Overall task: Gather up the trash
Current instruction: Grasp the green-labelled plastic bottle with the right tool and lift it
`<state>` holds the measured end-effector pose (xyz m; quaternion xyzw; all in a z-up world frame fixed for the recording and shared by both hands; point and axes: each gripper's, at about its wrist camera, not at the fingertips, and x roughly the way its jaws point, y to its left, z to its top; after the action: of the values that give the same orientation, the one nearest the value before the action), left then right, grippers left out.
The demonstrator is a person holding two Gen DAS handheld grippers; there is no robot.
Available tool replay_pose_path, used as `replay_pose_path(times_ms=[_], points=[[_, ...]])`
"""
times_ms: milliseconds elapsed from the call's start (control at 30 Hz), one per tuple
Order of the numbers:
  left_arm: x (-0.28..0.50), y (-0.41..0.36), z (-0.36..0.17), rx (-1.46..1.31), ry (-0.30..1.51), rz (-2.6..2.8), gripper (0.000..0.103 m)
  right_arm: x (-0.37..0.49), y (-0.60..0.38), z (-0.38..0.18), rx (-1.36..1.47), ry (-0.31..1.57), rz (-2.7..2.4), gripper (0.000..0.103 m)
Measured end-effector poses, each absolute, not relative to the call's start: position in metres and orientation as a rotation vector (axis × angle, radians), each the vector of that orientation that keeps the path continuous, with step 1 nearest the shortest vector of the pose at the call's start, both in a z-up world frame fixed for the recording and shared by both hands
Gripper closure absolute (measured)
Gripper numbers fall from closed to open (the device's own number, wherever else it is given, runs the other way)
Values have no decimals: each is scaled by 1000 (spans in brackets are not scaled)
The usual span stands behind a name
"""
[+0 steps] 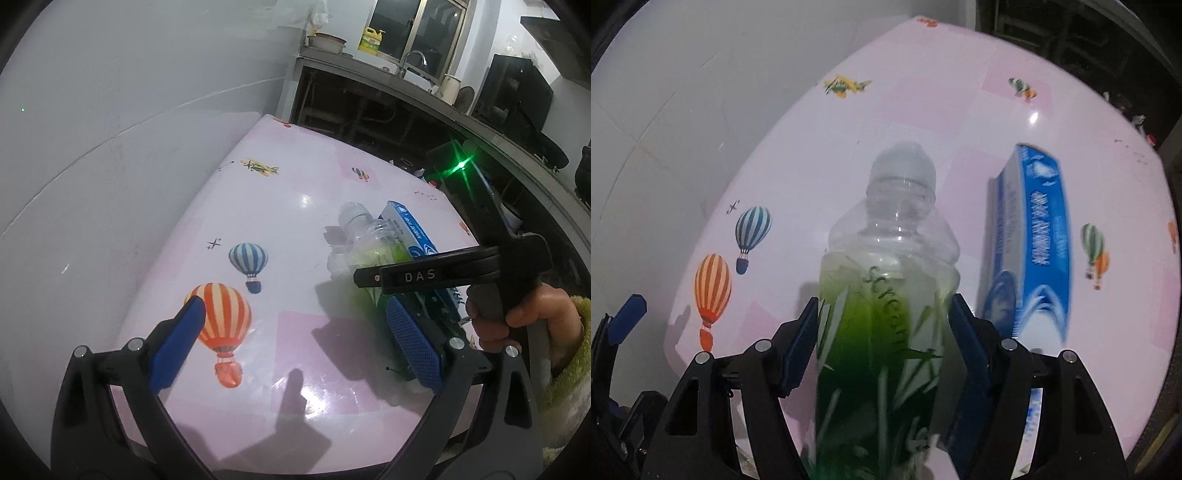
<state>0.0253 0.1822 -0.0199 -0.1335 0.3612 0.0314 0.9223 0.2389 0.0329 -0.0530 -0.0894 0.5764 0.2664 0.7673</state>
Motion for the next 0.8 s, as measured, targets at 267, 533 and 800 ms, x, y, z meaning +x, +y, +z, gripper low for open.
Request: replay_pose_path(times_ms=[267,533,800], points=[[28,186,-16,-279,736,49,9,221,-11,-22,-10,1224,690,42],[73,150,-13,-239,777,-74,9,195,-147,38,184,1014,501,42],[155,77,-35,-167,921,-198,9,191,-217,-9,280,1067,269,42]])
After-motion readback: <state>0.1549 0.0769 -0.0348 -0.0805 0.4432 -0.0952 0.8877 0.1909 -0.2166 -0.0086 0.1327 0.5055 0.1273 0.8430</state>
